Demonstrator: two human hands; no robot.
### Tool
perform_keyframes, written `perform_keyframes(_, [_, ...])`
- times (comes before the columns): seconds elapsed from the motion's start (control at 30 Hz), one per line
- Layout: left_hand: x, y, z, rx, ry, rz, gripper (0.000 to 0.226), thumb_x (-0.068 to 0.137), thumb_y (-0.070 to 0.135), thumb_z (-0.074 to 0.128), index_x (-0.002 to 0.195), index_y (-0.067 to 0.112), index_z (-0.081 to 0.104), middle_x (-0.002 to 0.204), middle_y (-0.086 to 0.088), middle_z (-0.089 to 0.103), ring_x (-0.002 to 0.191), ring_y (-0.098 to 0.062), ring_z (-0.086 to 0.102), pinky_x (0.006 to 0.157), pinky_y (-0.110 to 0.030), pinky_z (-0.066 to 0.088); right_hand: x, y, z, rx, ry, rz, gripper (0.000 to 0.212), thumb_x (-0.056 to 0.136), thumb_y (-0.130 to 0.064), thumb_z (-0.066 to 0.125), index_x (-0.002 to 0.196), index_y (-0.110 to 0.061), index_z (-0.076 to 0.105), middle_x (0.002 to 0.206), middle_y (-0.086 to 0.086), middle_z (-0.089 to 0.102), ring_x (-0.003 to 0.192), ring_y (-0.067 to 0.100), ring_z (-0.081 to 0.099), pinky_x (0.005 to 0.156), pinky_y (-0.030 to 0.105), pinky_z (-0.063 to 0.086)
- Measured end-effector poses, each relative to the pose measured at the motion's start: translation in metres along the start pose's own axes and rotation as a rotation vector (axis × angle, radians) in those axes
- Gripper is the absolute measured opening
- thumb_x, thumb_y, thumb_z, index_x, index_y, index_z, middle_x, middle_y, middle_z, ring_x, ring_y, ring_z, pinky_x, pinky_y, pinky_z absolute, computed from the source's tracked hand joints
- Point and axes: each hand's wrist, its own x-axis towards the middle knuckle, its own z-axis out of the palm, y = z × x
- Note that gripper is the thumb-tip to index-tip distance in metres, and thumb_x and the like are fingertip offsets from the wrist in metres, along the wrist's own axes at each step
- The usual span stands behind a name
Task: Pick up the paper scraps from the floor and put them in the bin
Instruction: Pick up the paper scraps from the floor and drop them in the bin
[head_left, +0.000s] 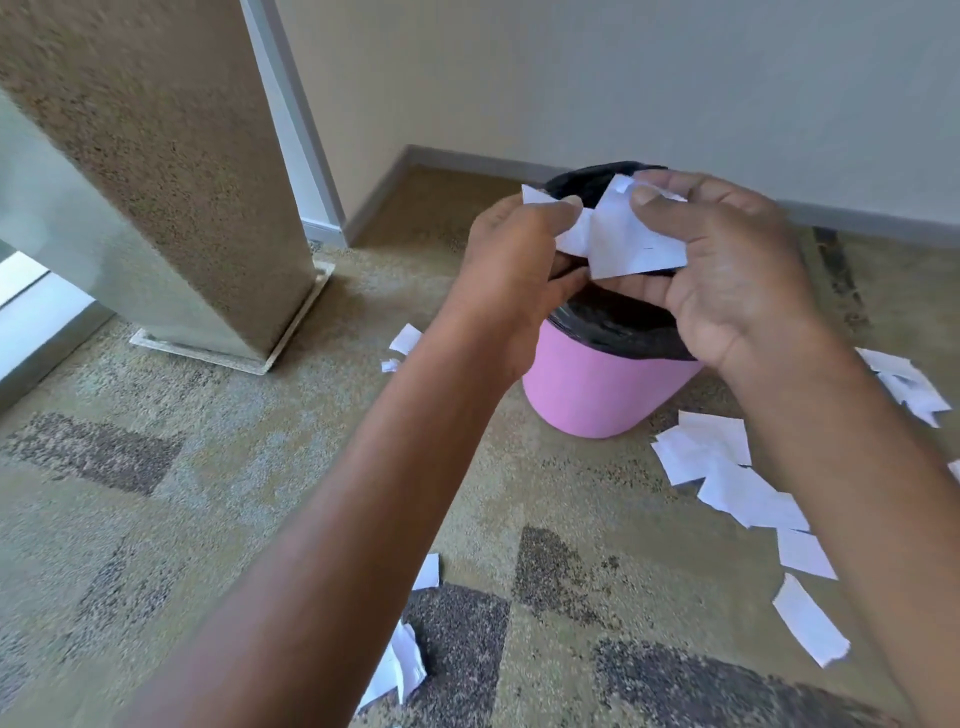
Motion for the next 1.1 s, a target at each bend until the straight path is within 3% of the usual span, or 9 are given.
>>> perform_keyframes(0.1, [0.004,-0.002,0.005,0.001,-0.007,-0.069,0.047,0.092,0.019,0.071,0.136,0.004,0.062,0.131,-0.023,0.071,0.120,-0.037,0.072,0.100,-0.049,0.062,0.008,0.005,-0.007,-0.008,0.047,0.032,0.026,0.097,-0.008,0.074,0.122,-0.008,0.072,0.119,0.013,0.075,0.111,0.031,0.077,0.079,0.057,0.067])
perform_keyframes(0.27, [0.003,-0.005,0.005,-0.051,-0.015,-0.121,0.022,0.101,0.019,0.070,0.119,0.015,0.058,0.143,-0.015,0.056,0.142,-0.035,0.051,0.113,-0.048,0.052,0.007,0.013,-0.008,-0.041,0.038,0.054,0.035,0.094,-0.013,0.079,0.128,-0.013,0.070,0.122,0.013,0.076,0.114,0.032,0.076,0.083,0.063,0.065])
perform_keyframes(0.43, [0.003,-0.006,-0.003,-0.098,0.025,-0.081,0.036,0.101,0.016,0.068,0.137,0.012,0.063,0.137,-0.012,0.064,0.137,-0.030,0.056,0.112,-0.047,0.054,0.006,0.018,-0.005,-0.066,0.052,0.046,0.038,0.093,-0.013,0.079,0.131,-0.016,0.070,0.131,0.015,0.070,0.117,0.021,0.070,0.088,0.058,0.065])
perform_keyframes(0.57, [0.002,-0.003,-0.019,-0.083,0.027,-0.003,0.030,0.104,0.013,0.061,0.132,0.010,0.068,0.129,-0.015,0.073,0.123,-0.030,0.071,0.109,-0.045,0.057,0.009,0.019,-0.001,-0.126,0.079,0.020,0.037,0.091,-0.018,0.080,0.127,-0.024,0.073,0.132,0.001,0.073,0.124,0.012,0.067,0.099,0.062,0.056])
perform_keyframes(0.67, [0.003,-0.004,-0.040,-0.101,0.065,0.051,0.023,0.105,0.010,0.057,0.125,0.008,0.069,0.120,-0.018,0.078,0.110,-0.030,0.078,0.102,-0.046,0.061,0.007,0.020,0.000,-0.150,0.083,-0.030,0.033,0.090,-0.021,0.080,0.122,-0.025,0.076,0.125,-0.003,0.076,0.123,0.013,0.070,0.105,0.057,0.053])
perform_keyframes(0.8, [0.014,-0.024,-0.092,-0.092,0.198,0.018,0.022,0.103,0.008,0.058,0.123,0.007,0.069,0.115,-0.017,0.078,0.110,-0.032,0.078,0.097,-0.047,0.063,-0.005,0.021,0.011,-0.075,-0.028,-0.123,0.022,0.098,-0.006,0.072,0.120,-0.005,0.074,0.116,0.021,0.077,0.112,0.033,0.077,0.099,0.048,0.063])
perform_keyframes(0.97, [0.038,-0.079,-0.165,0.135,0.459,-0.069,0.024,0.101,0.005,0.060,0.123,0.009,0.068,0.112,-0.012,0.074,0.098,-0.022,0.071,0.093,-0.040,0.059,-0.024,0.033,0.039,-0.148,-0.297,-0.172,0.016,0.103,0.001,0.065,0.117,0.004,0.072,0.095,0.018,0.076,0.089,0.034,0.077,0.087,0.045,0.065])
perform_keyframes(1.1, [0.053,-0.127,-0.215,0.427,0.556,-0.102,0.041,0.096,0.008,0.065,0.137,0.013,0.060,0.127,-0.007,0.062,0.110,-0.025,0.064,0.088,-0.035,0.050,-0.031,0.055,0.057,-0.196,-0.451,-0.145,0.015,0.102,0.004,0.065,0.115,0.006,0.073,0.094,0.021,0.077,0.087,0.038,0.077,0.082,0.044,0.066])
